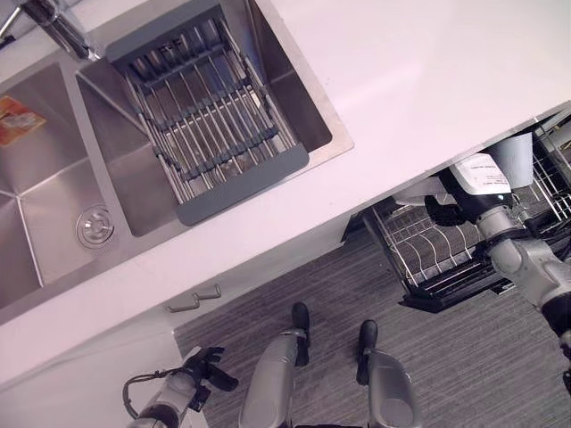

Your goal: Place the dishes in the dishwasher.

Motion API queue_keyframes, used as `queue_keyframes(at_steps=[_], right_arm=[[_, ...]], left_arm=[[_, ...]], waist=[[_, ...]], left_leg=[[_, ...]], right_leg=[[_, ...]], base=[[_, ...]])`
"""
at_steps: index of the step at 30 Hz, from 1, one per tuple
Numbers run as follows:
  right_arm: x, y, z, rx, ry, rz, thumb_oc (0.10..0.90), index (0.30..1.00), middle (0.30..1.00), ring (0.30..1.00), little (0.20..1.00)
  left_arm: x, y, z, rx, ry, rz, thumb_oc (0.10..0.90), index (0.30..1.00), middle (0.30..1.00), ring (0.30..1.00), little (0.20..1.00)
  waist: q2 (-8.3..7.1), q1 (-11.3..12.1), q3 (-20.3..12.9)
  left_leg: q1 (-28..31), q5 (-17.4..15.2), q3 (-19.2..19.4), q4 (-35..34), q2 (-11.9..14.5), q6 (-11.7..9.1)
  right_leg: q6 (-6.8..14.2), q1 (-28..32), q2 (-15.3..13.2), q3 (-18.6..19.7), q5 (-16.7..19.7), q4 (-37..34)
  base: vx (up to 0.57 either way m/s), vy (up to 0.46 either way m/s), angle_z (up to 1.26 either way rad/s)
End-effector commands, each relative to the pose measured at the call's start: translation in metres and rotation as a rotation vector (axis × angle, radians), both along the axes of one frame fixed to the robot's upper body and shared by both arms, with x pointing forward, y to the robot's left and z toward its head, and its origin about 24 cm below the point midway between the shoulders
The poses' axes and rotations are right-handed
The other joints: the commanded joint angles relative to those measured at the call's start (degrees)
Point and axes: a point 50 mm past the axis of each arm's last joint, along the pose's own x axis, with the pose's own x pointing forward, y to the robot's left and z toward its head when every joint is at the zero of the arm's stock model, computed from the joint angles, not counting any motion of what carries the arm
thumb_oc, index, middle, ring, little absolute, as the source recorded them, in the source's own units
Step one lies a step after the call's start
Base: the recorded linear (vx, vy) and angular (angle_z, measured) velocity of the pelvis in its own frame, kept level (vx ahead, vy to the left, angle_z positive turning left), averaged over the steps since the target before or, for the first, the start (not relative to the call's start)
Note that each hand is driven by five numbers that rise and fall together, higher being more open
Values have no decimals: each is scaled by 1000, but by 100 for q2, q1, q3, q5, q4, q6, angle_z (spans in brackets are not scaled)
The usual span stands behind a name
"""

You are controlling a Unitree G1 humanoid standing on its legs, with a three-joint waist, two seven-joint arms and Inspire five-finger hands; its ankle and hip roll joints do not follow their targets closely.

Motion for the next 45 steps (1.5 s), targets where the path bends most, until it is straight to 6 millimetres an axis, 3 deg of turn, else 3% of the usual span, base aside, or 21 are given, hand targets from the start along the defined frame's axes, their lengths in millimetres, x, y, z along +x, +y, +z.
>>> queue_keyframes(at_steps=[1,4,13,17,21,30,31,38,45], right_arm=[[8,2,77,70,-336,7,400,300,300,300,300],[10,-4,79,67,-340,-33,400,300,300,300,300],[7,-24,69,66,-445,-216,400,300,300,300,300],[5,-31,55,43,-511,-342,400,300,300,300,300],[6,-36,55,21,-559,-427,400,300,300,300,300],[12,-29,38,34,-532,-475,400,300,300,300,300],[13,-27,35,31,-530,-481,400,300,300,300,300],[12,-25,40,10,-617,-533,400,300,300,300,300],[13,-28,46,-49,-621,-535,400,300,300,300,300]], left_arm=[[-19,11,-6,38,42,29,800,900,900,900,900],[-17,7,-7,19,36,30,800,900,900,900,900],[-15,0,-8,2,29,30,800,900,900,900,900],[-13,-14,-12,-36,19,26,800,900,900,900,900],[-11,-20,-13,-59,12,20,800,900,900,900,900],[-9,-33,-15,-68,9,-28,800,900,900,900,900],[-9,-35,-15,-71,7,-33,800,900,900,900,900],[-4,-47,-15,-93,-6,-44,800,900,900,900,900],[-7,-52,-17,-109,-2,-68,800,900,900,900,900]], waist=[[159,16,-237],[258,24,-201],[361,24,-157],[539,18,-113],[671,42,-90],[855,172,-83],[834,175,-85],[1034,180,-83],[1128,244,-83]], left_leg=[[305,-456,-37,-237,171,-350],[263,-441,-35,-237,141,-367],[203,-431,-9,-237,104,-341],[153,-412,-25,-237,33,-336],[61,-391,-30,-237,-17,-334],[-49,-348,-64,-237,-109,-311],[2,-440,-63,-237,-186,-335],[-255,-351,-7,-237,-232,-337],[-396,-299,-28,-237,-276,-343]], right_leg=[[-205,-336,72,-57,-718,839],[-232,-402,51,-62,-763,916],[-256,-610,-9,-69,-832,1137],[-291,-717,-36,-12,-891,1262],[-300,-846,-62,22,-915,1336],[-311,-1019,-151,16,-925,1454],[-263,-1023,-217,84,-1092,1539],[-263,-1376,-263,129,-1102,1693],[-285,-1532,-293,128,-1111,1752]], base=[[-32,48,-3],[-5,55,2],[1,7,0],[6,57,-3],[-25,65,-9],[5,16,0],[62,29,1],[-6,67,4],[-5,30,1]])
